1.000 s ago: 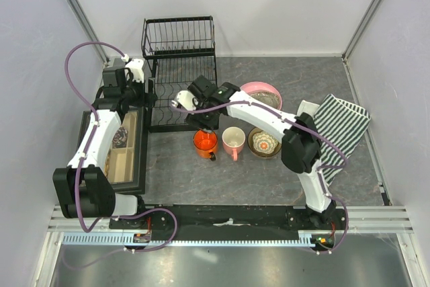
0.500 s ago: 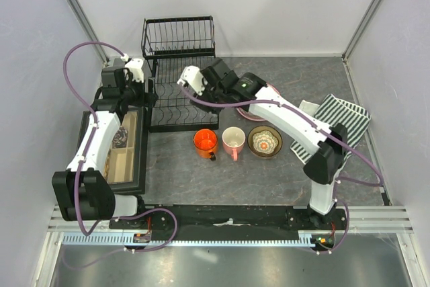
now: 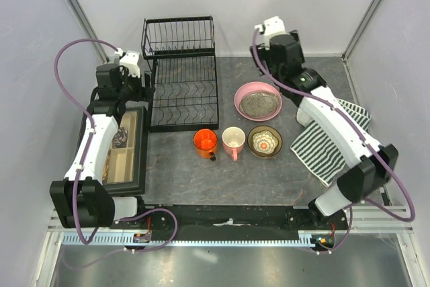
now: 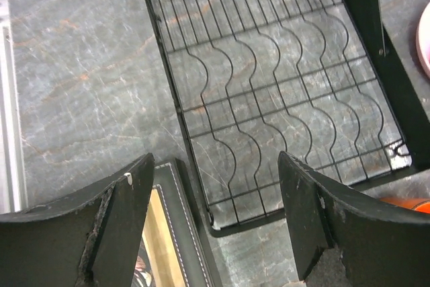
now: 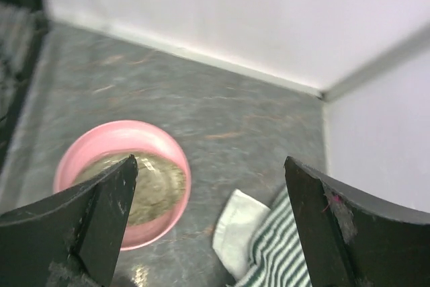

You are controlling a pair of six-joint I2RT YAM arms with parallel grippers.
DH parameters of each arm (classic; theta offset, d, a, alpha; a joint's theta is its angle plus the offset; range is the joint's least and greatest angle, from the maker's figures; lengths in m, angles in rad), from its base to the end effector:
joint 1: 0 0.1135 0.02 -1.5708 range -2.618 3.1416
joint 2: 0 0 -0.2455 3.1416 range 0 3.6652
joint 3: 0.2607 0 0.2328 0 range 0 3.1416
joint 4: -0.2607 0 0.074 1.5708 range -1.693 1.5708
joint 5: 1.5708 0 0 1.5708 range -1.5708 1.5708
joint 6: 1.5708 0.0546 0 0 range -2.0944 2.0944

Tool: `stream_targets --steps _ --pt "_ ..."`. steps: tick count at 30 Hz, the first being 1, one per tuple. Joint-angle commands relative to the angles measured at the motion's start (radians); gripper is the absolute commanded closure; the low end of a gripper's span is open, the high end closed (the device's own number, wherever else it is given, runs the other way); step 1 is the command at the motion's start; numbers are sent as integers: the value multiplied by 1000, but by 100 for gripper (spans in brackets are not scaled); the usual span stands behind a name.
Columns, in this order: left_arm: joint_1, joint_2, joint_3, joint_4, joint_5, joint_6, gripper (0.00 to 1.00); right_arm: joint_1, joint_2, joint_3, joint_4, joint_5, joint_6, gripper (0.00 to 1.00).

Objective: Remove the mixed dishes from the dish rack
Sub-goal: Reset both arms

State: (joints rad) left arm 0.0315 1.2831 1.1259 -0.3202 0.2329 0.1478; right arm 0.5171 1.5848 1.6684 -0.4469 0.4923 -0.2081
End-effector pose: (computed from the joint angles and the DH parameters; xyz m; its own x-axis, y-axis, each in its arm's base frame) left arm 0.2951 -0.0033 0.3146 -0.4286 0.1299 -0.8941 0.2400 0.9704 0.0259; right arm 0.3228 0.1539 0.3942 -0.2916 -0.3753 -0.8799 -0.1143 0.9269 -0.3575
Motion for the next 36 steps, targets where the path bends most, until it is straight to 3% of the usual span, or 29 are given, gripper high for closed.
stream_targets --steps 1,11,36 --pt "-4 13 89 50 -32 -39 20 -81 -169 -140 296 137 96 2" --pt "-8 42 155 92 -60 -50 20 -147 -250 -292 470 173 53 2" --pt "-18 36 152 178 -63 -30 20 -150 -194 -276 488 227 65 2"
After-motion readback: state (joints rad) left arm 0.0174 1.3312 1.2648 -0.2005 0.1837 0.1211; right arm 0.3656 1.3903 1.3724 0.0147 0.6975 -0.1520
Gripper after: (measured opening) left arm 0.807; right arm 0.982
